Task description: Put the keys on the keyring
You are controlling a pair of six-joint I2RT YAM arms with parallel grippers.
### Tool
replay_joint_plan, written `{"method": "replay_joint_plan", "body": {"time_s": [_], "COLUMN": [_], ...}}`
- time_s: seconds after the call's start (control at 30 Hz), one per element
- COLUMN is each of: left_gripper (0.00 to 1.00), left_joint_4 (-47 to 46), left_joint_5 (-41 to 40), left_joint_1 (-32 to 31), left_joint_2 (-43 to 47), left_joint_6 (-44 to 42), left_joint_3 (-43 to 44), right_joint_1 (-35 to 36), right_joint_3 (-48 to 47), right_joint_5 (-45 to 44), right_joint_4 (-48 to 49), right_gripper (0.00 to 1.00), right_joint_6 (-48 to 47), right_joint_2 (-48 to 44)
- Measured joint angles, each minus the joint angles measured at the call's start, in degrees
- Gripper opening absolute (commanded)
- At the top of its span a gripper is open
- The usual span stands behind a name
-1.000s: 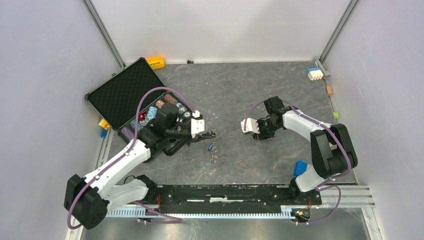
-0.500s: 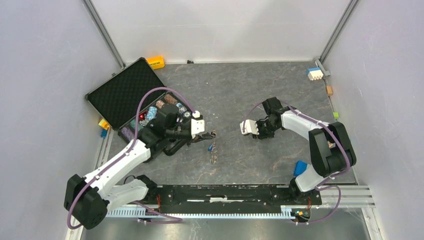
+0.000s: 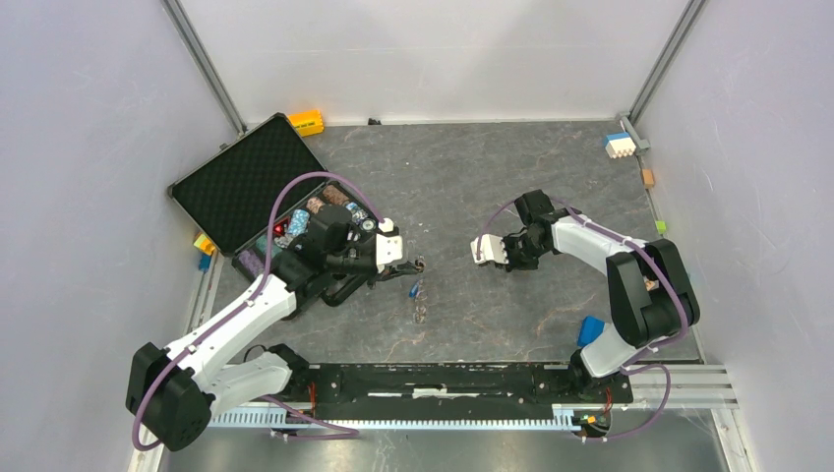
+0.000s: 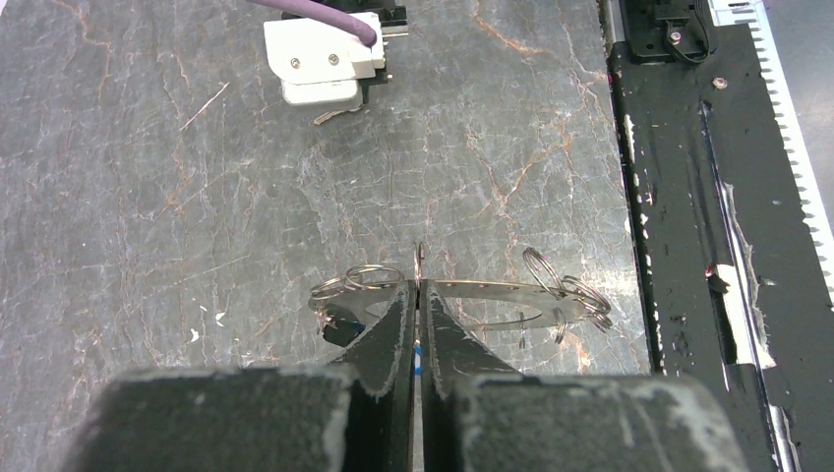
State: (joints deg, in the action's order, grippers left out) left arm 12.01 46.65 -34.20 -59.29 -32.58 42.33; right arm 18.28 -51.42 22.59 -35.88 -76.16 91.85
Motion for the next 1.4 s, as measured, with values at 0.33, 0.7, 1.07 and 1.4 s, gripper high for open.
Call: {"method": "replay_joint_plan", "body": {"time_s": [0.33, 0.7, 1.07, 1.4], "left_gripper": [0.02, 0.02, 0.02, 0.02], "left_joint_4": [0.0, -0.37, -2.14, -3.58], "left_joint_5": [-0.04, -0.07, -0.04, -2.43], "left_joint_1": [0.0, 0.0, 0.0, 0.0], "left_joint_2": [-0.17, -0.72, -1.01, -2.01], "left_joint_6": [0.02, 0.46, 2.93, 7.54], "left_joint_3": [0.0, 0.0, 0.0, 0.7], "right_joint_1": [-0.02, -2.05, -2.08, 1.77], "right_joint_3": [-1.01, -2.56, 1.86, 5.81], "right_joint_5": [3.28, 17.09, 29.27, 32.44], "right_joint_4": [-1.25, -3.15, 7.56, 26.45], "right_gripper": [0.0, 0.0, 0.0, 0.0], "right_joint_6": [1.18, 5.6, 22.21, 44.74], "right_joint_2": [-0.09, -3.61, -14.53, -23.39]}}
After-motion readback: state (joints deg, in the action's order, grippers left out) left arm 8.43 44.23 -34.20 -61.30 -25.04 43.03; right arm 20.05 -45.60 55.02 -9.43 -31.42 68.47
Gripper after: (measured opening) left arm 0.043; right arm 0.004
